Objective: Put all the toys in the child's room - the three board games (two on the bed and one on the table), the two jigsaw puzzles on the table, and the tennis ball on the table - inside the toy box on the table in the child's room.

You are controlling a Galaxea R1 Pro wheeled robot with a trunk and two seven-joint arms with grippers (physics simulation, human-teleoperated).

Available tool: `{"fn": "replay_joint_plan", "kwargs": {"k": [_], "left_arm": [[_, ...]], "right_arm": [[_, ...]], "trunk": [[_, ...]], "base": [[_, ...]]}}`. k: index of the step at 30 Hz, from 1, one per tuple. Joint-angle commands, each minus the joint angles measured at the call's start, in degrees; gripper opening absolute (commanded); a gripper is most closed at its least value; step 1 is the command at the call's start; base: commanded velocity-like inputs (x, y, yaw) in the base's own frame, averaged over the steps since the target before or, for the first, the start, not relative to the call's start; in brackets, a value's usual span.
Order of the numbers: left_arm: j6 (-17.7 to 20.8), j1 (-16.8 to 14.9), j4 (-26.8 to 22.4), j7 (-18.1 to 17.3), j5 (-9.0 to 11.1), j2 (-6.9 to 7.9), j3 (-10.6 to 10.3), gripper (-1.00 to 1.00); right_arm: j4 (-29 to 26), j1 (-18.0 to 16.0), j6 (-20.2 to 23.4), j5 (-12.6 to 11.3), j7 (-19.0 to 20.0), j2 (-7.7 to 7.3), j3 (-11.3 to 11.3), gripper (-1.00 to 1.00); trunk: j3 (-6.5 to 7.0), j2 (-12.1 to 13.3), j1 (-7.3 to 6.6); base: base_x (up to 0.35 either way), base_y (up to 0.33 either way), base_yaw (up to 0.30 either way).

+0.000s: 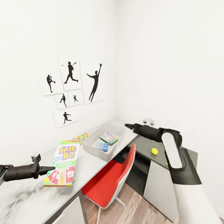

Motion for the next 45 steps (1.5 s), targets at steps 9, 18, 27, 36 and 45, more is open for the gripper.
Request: {"fn": "replay_joint_plan", "kwargs": {"k": [9,18,27,36,45], "left_arm": [[0.58,-0.04,0.03,-0.26,0.17,-0.02,-0.33,-1.0],[0.15,-0.04,0.03,-0.26,0.25,-0.02,-0.32,-1.0],[-0.35,-0.04,0.03,-0.26,0.19,-0.02,-0.34,-1.0],[-0.36,-0.04,0.03,-0.26,0.17,-0.06,-0.34,-1.0],[-0.55,-0.04,0.03,-0.26,0.23,-0.11,-0.34,-1.0]], "right_arm": [[19.88,-15.62,1.3,-0.48,-9.57,0.55,-0.24,1.0],[28.81,-18.76,1.48,-0.71,-9.87,0.08,-0.34,1.0],[24.91,-18.22,1.48,-1.42,-9.83,0.14,-0.16,1.0],[23.04,-17.29,1.4,-1.42,-9.83,0.06,-0.13,1.0],[23.1,-17.23,1.06,-1.36,-9.89,0.56,-0.06,1.0]], "trunk": [[-0.04,-0.04,0.03],[-0.04,-0.04,0.03],[-0.04,-0.04,0.03],[-0.04,-0.04,0.03],[-0.03,-0.04,0.03]], "base": [[0.02,-0.013,0.0],[0.001,-0.183,0.0],[0.073,-0.245,0.0],[0.156,-0.107,0.0],[0.217,-0.148,0.024]]}}
